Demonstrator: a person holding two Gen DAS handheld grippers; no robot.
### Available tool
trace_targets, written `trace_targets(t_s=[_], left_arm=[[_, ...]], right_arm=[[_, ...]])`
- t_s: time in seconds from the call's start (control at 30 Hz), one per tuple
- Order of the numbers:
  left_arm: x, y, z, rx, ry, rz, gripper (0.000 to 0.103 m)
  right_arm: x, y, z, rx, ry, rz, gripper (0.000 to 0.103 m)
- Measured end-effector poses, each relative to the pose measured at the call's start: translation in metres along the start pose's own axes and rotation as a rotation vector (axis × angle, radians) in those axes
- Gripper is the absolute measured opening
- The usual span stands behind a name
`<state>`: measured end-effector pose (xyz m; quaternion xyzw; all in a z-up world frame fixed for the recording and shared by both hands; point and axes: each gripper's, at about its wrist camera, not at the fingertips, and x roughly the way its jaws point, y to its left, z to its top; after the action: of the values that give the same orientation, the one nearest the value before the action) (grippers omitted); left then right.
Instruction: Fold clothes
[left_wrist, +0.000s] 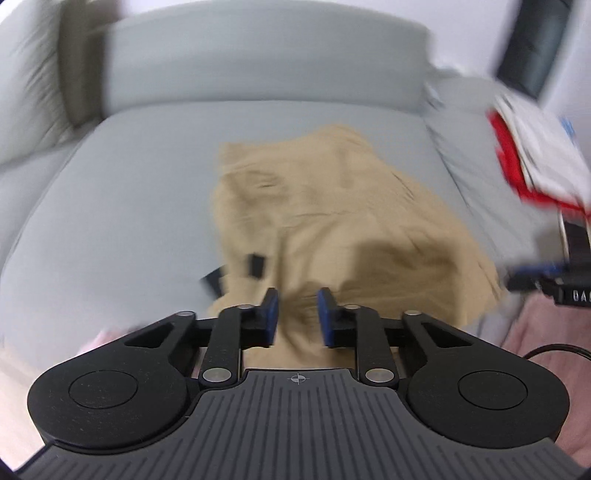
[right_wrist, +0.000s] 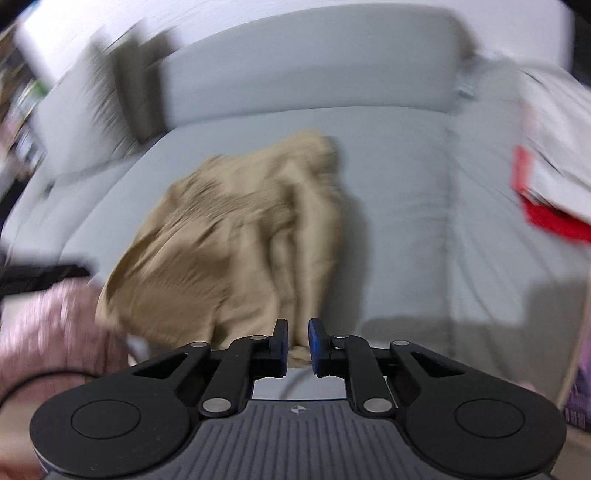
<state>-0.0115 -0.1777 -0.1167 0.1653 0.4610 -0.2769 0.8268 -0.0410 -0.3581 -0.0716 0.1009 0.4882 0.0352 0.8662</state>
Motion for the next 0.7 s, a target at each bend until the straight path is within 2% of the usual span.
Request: trace_targets(t_s=[0.07, 0.1, 0.13, 0.17, 0.3, 0.37, 0.4, 0.47, 0.53, 0.6, 0.67, 0.7], left_arm=[[0.023, 0.001, 0.0, 0.003, 0.066, 0.077, 0.009], [0.042, 0.011, -0.002, -0.044, 0.128, 0.094, 0.006], [0.049, 0.018, -0.002, -0.103, 0.146, 0.074, 0.006], [0.055, 0.026, -0.002, -0.163, 0.158, 0.05, 0.006], [0.051, 0.036, 0.0, -0.224, 0.154, 0.028, 0.006], [0.038, 0.047, -0.005, -0.29, 0.115, -0.006, 0.006], [0.034, 0.048, -0.006, -0.302, 0.106, -0.013, 0.007], [0.012, 0.053, -0.008, -0.345, 0.05, -0.052, 0.014], [-0.002, 0.056, -0.005, -0.366, -0.001, -0.089, 0.015], [-0.009, 0.056, 0.0, -0.373, -0.031, -0.12, 0.015], [-0.008, 0.051, 0.008, -0.353, -0.041, -0.136, 0.015], [-0.008, 0.049, 0.013, -0.342, -0.046, -0.144, 0.015]], right_arm=[[0.019, 0.019, 0.003, -0.156, 0.025, 0.0, 0.013], [0.034, 0.023, 0.002, -0.208, 0.072, -0.027, 0.008], [0.047, 0.022, 0.002, -0.219, 0.132, -0.063, 0.004], [0.05, 0.016, 0.003, -0.213, 0.152, -0.119, 0.001], [0.064, -0.004, 0.007, -0.183, 0.233, -0.341, 0.002], [0.06, -0.021, 0.004, -0.163, 0.27, -0.369, 0.003], [0.055, -0.027, 0.005, -0.127, 0.266, -0.346, 0.003], [0.029, -0.042, 0.011, 0.003, 0.193, -0.275, 0.005], [0.019, -0.036, 0.019, -0.021, 0.134, -0.257, 0.014], [0.018, -0.028, 0.026, -0.028, 0.1, -0.234, 0.013], [0.022, -0.012, 0.042, -0.031, 0.04, -0.187, 0.017], [0.024, -0.008, 0.048, -0.034, 0.026, -0.182, 0.022]])
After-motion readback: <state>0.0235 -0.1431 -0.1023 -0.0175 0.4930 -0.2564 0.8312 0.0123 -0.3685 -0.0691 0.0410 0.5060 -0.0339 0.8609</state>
